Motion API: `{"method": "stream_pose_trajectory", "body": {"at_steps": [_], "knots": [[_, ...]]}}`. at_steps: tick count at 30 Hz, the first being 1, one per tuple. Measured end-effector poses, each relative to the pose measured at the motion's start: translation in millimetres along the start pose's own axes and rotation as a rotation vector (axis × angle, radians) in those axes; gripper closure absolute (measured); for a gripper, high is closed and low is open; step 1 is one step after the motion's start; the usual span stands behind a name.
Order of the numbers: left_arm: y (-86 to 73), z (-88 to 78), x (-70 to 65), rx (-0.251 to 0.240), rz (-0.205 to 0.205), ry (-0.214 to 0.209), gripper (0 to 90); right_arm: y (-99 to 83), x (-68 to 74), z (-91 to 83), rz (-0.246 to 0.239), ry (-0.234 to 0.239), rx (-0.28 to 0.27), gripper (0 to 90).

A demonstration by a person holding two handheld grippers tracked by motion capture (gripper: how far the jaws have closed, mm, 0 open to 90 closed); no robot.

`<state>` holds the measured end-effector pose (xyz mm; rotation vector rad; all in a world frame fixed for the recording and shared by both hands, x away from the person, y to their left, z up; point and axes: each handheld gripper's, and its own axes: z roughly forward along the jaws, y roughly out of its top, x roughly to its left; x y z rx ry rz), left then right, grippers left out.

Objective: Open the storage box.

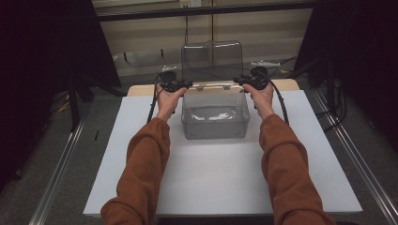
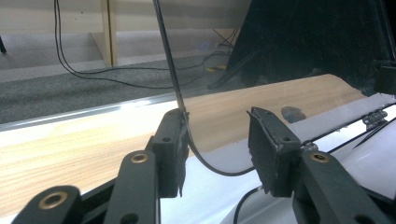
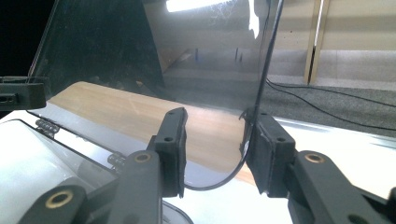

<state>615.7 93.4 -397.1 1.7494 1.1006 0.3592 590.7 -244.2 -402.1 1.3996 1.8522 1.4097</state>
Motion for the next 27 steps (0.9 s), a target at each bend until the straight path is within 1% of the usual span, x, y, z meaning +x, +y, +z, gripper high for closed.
{"method": "stream_pose_trajectory", "body": {"at_steps": [5, 10, 12, 16, 18, 22, 27], "knots": [[-0.6, 0.4, 0.5, 0.009, -0.014, -0.008, 56.1, -1.4, -0.4, 1.7, 0.007, 0.001, 0.002, 56.6], [-0.2, 1.0, 0.0, 0.025, -0.021, -0.005, 54.3, -2.7, -0.4, 3.5, 0.033, 0.003, 0.008, 55.3], [-0.5, 1.6, 0.4, 0.030, -0.033, -0.011, 53.2, -2.8, -0.7, 4.2, 0.036, 0.004, 0.011, 54.6], [-0.5, 1.9, 1.5, 0.043, -0.036, -0.015, 51.8, -3.3, -0.6, 6.6, 0.045, 0.005, 0.020, 52.3], [-1.1, 2.8, 1.9, 0.037, -0.050, -0.018, 51.6, -3.8, -1.0, 7.5, 0.052, 0.004, 0.021, 51.9], [-1.4, 2.6, 2.2, 0.046, -0.050, -0.020, 50.8, -3.8, -0.1, 8.5, 0.055, 0.000, 0.028, 50.2], [-1.4, 2.7, 1.8, 0.046, -0.055, -0.016, 50.7, -3.9, 1.2, 9.4, 0.062, -0.009, 0.033, 48.7]]}}
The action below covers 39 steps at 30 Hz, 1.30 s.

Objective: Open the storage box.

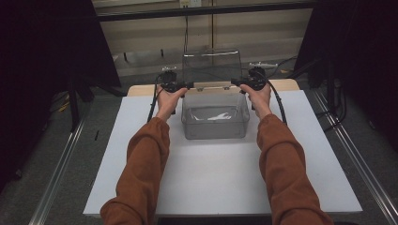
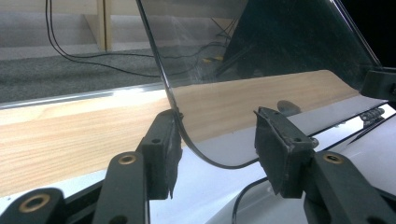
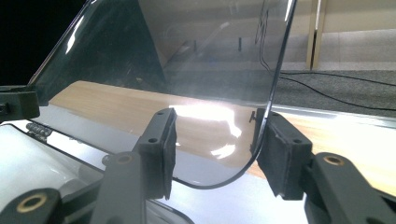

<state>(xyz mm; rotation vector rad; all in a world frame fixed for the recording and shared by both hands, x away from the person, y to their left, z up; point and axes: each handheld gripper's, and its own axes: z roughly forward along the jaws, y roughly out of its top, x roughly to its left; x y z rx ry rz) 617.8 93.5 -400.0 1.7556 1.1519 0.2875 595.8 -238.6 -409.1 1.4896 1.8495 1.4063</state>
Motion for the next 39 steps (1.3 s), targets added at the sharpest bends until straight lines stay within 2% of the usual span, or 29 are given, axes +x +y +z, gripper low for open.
{"method": "stream_pose_trajectory", "body": {"at_steps": [10, 17, 25, 32, 39], "knots": [[-1.3, 1.9, 0.9, -0.005, -0.025, 0.001, 49.7, -2.2, 0.1, 2.6, 0.023, 0.001, 0.005, 45.7], [-1.0, 1.6, 0.0, 0.000, -0.027, 0.009, 49.5, -2.5, 0.6, 3.1, 0.032, -0.002, 0.007, 45.0], [-2.0, 2.8, 2.5, -0.001, -0.054, 0.001, 48.4, -3.9, 1.3, 4.3, 0.049, -0.006, 0.014, 42.9], [-2.2, 2.7, 2.8, 0.001, -0.055, 0.001, 48.4, -4.4, 1.6, 4.7, 0.051, -0.006, 0.013, 42.1], [-3.2, 3.4, 4.1, -0.003, -0.076, -0.006, 47.7, -5.2, 3.1, 5.6, 0.053, -0.010, 0.016, 39.5]]}}
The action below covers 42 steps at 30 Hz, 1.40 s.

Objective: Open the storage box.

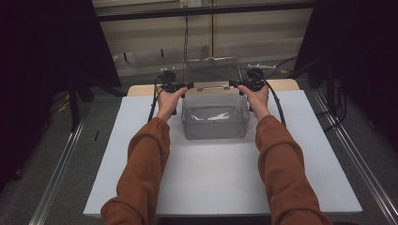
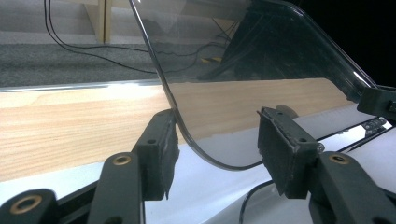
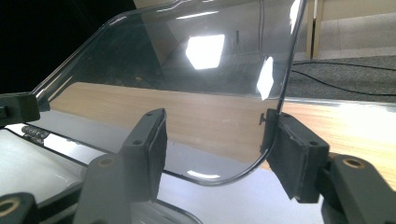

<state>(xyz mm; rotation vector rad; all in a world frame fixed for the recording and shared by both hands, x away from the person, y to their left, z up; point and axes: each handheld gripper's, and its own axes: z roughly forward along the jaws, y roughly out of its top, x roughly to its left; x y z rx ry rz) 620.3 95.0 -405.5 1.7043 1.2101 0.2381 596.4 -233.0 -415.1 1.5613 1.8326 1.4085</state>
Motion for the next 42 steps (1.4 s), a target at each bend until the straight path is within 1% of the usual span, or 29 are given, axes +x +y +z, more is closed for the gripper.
{"method": "stream_pose_trajectory", "body": {"at_steps": [5, 8, 9, 11, 12, 14, 16, 18, 19, 20, 21, 22, 24, 26, 28, 30, 31, 32, 34, 36, 38, 42], "knots": [[-0.4, -0.1, 0.7, 0.002, 0.003, 0.003, 46.9, -0.2, 0.1, 0.2, 0.003, -0.001, 0.000, 39.2], [-0.7, -0.4, -0.7, -0.003, 0.011, 0.023, 44.4, -0.7, 0.1, 0.5, 0.012, -0.006, 0.001, 37.0], [-0.7, -1.0, -1.3, 0.002, 0.019, 0.028, 44.2, -0.9, -0.3, 0.7, 0.019, -0.010, 0.002, 36.0], [-0.7, -1.1, -1.2, 0.001, 0.018, 0.028, 44.1, -1.8, -2.5, 1.4, 0.066, 0.003, 0.010, 35.8], [-0.6, -1.2, -0.9, 0.001, 0.017, 0.026, 44.1, -2.5, -3.5, 1.8, 0.074, 0.008, 0.006, 35.8], [-0.7, -1.4, -1.1, -0.001, 0.019, 0.023, 44.2, -3.0, -3.1, 2.4, 0.078, 0.003, 0.003, 35.2], [-1.0, -1.1, -0.9, -0.007, 0.016, 0.022, 44.2, -2.6, -1.5, 2.6, 0.060, -0.019, 0.000, 32.6], [-1.6, -0.7, -0.3, -0.001, 0.018, 0.023, 43.9, -2.0, 0.3, 2.1, 0.016, -0.047, -0.004, 32.2], [-2.0, -0.2, -0.2, -0.001, 0.019, 0.024, 43.8, -1.5, 1.4, 1.8, 0.004, -0.057, 0.002, 32.3], [-3.0, 0.5, -0.4, -0.018, 0.016, 0.005, 45.4, -1.7, 1.5, 1.8, 0.001, -0.057, 0.001, 36.0], [-3.1, 1.3, -1.4, 0.003, 0.028, -0.001, 46.3, -2.1, 1.6, 1.8, 0.012, -0.030, -0.008, 34.5], [-3.5, 1.7, -3.1, -0.001, 0.035, 0.008, 44.8, -1.4, 2.5, 1.7, 0.017, -0.024, -0.020, 33.6], [-4.4, 3.1, -5.4, -0.008, 0.034, 0.008, 44.1, -0.6, 5.9, 1.9, -0.006, -0.052, -0.028, 32.9], [-4.2, 3.1, -6.4, -0.011, 0.045, 0.018, 42.5, -0.1, 6.9, 1.4, -0.014, -0.054, -0.037, 31.0], [-4.2, 2.8, -5.1, -0.017, 0.049, 0.016, 39.9, 0.9, 6.9, -0.6, -0.019, -0.064, -0.048, 29.8], [-4.0, 1.8, -3.8, -0.018, 0.054, 0.021, 36.6, 2.2, 6.5, -3.2, -0.028, -0.060, -0.050, 29.3], [-4.1, 1.5, -3.4, -0.025, 0.053, 0.016, 35.2, 2.9, 6.8, -4.7, -0.033, -0.063, -0.051, 28.5], [-3.8, 0.7, -3.5, -0.023, 0.062, 0.016, 33.6, 3.4, 6.8, -6.2, -0.040, -0.062, -0.053, 27.5], [-3.7, -0.8, -6.2, -0.040, 0.074, 0.020, 28.7, 3.9, 7.5, -9.6, -0.052, -0.060, -0.063, 26.0], [-3.0, -2.2, -9.2, -0.045, 0.104, 0.017, 26.6, 3.1, 7.5, -12.6, -0.066, -0.050, -0.075, 23.6], [-2.6, -3.9, -11.9, -0.047, 0.128, 0.022, 23.0, 1.5, 8.0, -15.1, -0.082, -0.050, -0.078, 20.8], [-5.1, -7.3, -15.3, -0.066, 0.145, 0.017, 18.8, -0.9, 8.9, -19.6, -0.105, -0.043, -0.090, 14.2]]}}
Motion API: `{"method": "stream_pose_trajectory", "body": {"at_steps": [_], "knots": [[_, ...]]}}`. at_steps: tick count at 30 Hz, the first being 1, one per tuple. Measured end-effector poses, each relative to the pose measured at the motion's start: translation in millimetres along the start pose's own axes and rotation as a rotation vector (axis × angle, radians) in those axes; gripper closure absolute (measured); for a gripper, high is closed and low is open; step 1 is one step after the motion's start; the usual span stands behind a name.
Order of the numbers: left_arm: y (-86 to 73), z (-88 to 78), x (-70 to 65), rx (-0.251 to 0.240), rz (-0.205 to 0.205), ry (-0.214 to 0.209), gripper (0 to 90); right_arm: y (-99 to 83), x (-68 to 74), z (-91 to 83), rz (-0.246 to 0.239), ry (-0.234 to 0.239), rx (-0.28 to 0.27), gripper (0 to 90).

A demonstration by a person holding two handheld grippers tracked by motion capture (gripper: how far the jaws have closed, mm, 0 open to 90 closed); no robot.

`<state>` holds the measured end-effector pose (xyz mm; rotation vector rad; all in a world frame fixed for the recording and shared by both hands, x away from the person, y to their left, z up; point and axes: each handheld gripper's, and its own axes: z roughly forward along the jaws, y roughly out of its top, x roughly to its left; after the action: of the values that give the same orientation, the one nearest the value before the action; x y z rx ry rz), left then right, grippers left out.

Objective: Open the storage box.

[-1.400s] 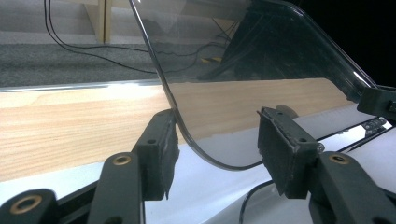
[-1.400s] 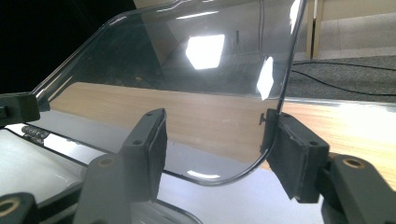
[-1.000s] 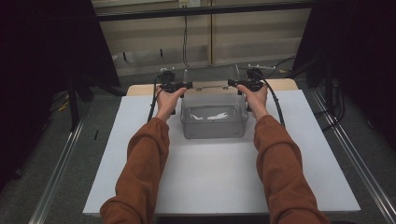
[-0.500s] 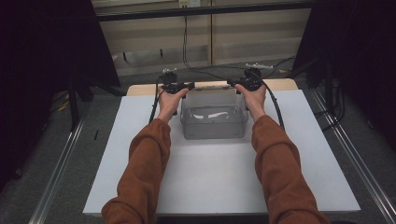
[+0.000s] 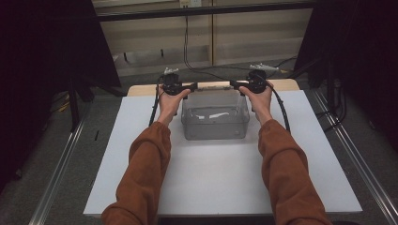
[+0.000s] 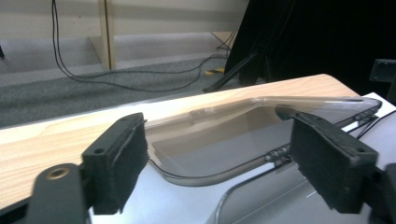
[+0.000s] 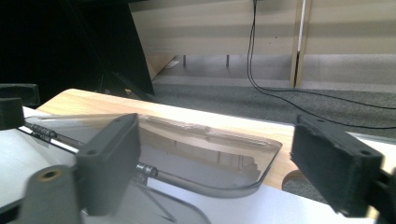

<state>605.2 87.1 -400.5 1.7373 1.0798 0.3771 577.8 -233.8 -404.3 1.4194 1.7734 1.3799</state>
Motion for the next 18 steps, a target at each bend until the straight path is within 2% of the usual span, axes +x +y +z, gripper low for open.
{"method": "stream_pose_trajectory", "body": {"at_steps": [3, 8, 11, 18], "knots": [[-2.3, -3.9, -1.8, -0.015, 0.030, 0.005, 14.3, -1.8, 2.4, -4.5, -0.028, -0.004, -0.017, 11.0], [-7.7, -14.1, -0.9, -0.039, 0.048, 0.008, 10.0, -3.9, 7.1, -12.3, -0.080, -0.006, -0.034, 6.2], [-11.3, -19.8, 1.0, -0.044, 0.058, 0.006, 7.7, -4.1, 9.0, -18.4, -0.077, 0.000, -0.055, 5.3], [-18.8, -34.0, -1.8, -0.078, 0.073, -0.009, 3.9, -9.1, 14.7, -31.4, -0.130, -0.024, -0.072, 4.9]]}}
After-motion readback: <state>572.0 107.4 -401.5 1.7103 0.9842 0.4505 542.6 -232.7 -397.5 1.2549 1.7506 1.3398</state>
